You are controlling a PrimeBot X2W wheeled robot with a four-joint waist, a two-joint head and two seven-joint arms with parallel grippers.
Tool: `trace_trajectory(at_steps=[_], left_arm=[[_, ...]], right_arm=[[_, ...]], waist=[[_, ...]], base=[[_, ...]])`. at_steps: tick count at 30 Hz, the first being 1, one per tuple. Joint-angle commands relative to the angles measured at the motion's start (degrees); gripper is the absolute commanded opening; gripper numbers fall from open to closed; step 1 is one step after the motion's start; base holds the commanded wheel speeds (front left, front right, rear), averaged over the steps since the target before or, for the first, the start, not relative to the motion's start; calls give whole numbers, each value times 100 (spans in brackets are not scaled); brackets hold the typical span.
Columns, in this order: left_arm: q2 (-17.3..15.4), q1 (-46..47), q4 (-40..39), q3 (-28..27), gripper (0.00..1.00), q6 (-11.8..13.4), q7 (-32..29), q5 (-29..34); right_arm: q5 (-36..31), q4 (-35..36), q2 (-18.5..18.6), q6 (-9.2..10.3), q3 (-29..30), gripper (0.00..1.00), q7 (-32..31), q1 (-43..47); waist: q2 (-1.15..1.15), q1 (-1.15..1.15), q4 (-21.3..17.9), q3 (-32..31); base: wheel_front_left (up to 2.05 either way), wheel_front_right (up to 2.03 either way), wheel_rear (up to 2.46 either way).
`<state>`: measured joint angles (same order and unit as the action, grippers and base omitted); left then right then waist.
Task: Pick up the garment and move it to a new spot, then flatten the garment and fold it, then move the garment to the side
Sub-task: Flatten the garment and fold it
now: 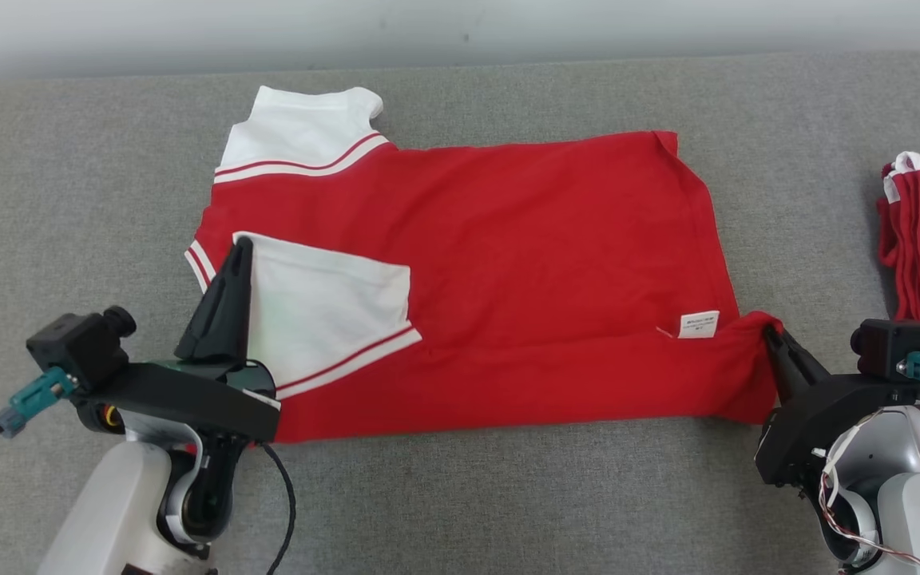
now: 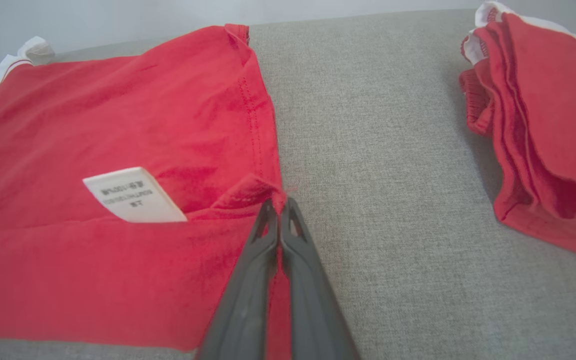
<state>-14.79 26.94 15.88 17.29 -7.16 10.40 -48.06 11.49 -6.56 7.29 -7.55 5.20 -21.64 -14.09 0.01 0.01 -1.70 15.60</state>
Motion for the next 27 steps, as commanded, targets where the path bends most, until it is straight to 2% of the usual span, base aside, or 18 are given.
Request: trace_trajectory(at_steps=[1,10,25,26,27], left_arm=[[-34,93,48,10,0,-40,61,30],[-65,340,258,192,0,-31,78,44],[-85,1022,1156,578,0,-35,213,302],[-81,1052,1235,594,10,-35,230,334],[-87,1078,1304,627,49,-34,248,390]], right_arm=[[-23,-23,-3,14,40,0,62,-62],[-66,-116,-4,14,101,0,144,-115],[-287,-474,-136,14,112,2,372,-373],[-309,-499,-155,14,154,14,410,-375],[-323,-536,-175,14,167,39,413,-375]], waist=[[-1,-1,4,10],[-1,-1,1,70],[-1,-1,-89,170],[-1,-1,-92,164],[-1,-1,-94,154]], base=[[0,0,0],[0,0,0],[0,0,0],[0,0,0],[0,0,0]])
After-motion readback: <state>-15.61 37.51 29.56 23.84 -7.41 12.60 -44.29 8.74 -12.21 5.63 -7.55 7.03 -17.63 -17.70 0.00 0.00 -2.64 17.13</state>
